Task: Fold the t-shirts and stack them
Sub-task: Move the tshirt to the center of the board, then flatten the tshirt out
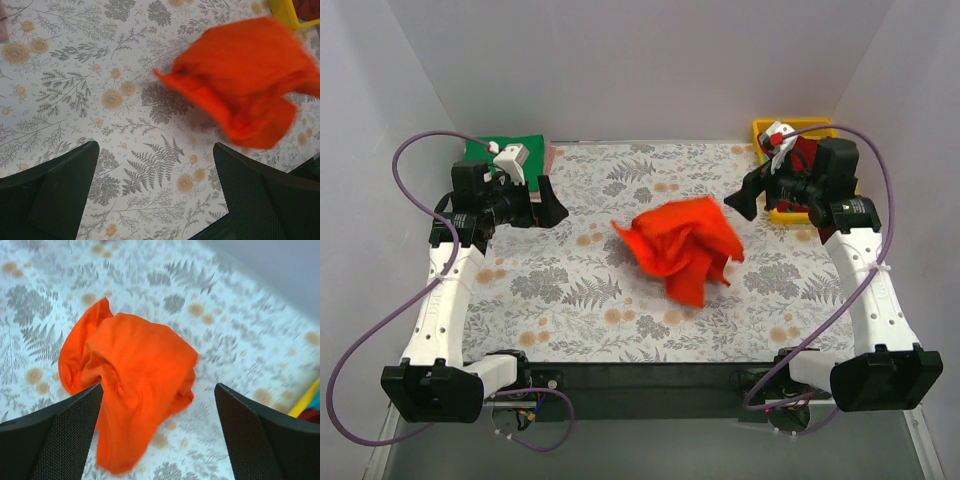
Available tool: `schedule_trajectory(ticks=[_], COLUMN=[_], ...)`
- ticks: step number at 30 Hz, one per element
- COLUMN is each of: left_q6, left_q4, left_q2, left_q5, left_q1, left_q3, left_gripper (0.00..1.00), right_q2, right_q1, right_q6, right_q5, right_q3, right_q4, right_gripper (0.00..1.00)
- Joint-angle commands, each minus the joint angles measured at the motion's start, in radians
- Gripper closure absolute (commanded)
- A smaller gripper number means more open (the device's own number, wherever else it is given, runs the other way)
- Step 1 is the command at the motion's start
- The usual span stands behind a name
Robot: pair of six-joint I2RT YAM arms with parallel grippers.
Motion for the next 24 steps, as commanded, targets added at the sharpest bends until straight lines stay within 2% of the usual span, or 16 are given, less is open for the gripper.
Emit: schedule_trajectory(ticks=[1,5,7,9,10,12,13,14,17,18,21,24], left_q6=[0.107,0.259,0.305,0.337,0.355,0.394,0.408,0.426,0.44,0.435,0.42,0.415], left_q4=[-0.051,-0.062,-0.051,-0.039,-0.034,-0.02,-0.02,-0.023,-0.013,0.001,0.082,0.125], left_q2=[-0.044,-0.084,-0.084,-0.07,-0.05,-0.029,-0.003,0.008,0.042,0.045,0.031,0.08], left_q5=[0.088,0.232,0.242,0.237,0.233,0.214,0.208,0.202,0.144,0.093,0.007,-0.056], left_q1=[-0.003,-0.004,-0.01,-0.021,-0.027,-0.05,-0.065,-0.084,-0.194,-0.267,-0.401,-0.46], left_q3=[0.008,-0.085,-0.14,-0.177,-0.193,-0.234,-0.248,-0.272,-0.318,-0.355,-0.413,-0.415], left_gripper=[0.02,0.02,0.02,0.02,0.02,0.09,0.13,0.22,0.31,0.35,0.36,0.39], right_q2=[0.007,0.019,0.05,0.087,0.099,0.134,0.147,0.17,0.21,0.22,0.265,0.312], right_q1=[-0.01,-0.009,-0.009,-0.007,-0.007,-0.003,0.001,0.007,0.04,0.056,0.105,0.145], right_q6=[-0.065,-0.091,-0.105,-0.119,-0.124,-0.125,-0.124,-0.124,-0.119,-0.118,-0.107,-0.085], right_q5=[-0.023,-0.002,0.012,0.023,0.031,0.032,0.031,0.025,0.018,0.021,0.032,0.058], right_q3=[-0.114,-0.216,-0.254,-0.276,-0.285,-0.311,-0.319,-0.335,-0.366,-0.381,-0.4,-0.425], right_q4=[-0.139,-0.179,-0.202,-0.218,-0.222,-0.224,-0.225,-0.227,-0.221,-0.216,-0.193,-0.167], right_gripper=[0.02,0.02,0.02,0.06,0.12,0.19,0.26,0.29,0.34,0.35,0.38,0.37])
